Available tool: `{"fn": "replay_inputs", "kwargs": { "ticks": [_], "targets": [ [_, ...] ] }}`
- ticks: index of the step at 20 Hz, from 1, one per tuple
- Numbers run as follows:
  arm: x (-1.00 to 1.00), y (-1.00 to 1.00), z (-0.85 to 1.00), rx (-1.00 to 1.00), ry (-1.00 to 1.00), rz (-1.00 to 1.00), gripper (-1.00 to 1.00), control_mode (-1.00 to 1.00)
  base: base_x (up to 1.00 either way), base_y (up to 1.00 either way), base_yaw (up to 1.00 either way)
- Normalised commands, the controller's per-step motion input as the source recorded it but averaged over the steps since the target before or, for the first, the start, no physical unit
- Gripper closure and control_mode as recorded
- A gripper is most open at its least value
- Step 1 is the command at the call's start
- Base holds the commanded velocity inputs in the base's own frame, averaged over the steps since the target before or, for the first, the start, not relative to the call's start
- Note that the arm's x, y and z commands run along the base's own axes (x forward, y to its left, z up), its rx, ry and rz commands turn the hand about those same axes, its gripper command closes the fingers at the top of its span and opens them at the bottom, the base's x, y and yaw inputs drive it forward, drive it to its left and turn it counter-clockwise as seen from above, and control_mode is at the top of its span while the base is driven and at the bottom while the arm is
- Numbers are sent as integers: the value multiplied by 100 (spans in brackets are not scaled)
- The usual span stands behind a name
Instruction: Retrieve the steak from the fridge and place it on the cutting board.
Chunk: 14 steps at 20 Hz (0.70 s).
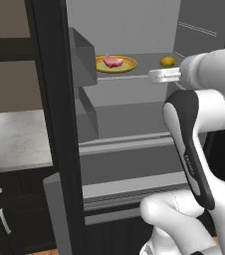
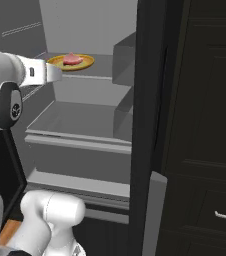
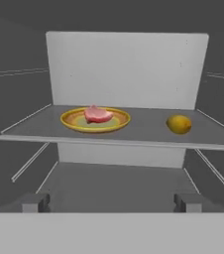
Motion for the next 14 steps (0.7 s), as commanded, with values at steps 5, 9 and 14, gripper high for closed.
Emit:
{"fn": "replay_inputs", "kwargs": {
  "ticks": [5,9,14],
  "targets": [
    [-12,2,65,0,-16,0,-100,-100,0,0,0],
    [-1,16,46,0,-9,0,-100,-100,0,0,0],
    [6,39,0,0,18,0,-100,-100,0,0,0]
  ]
}}
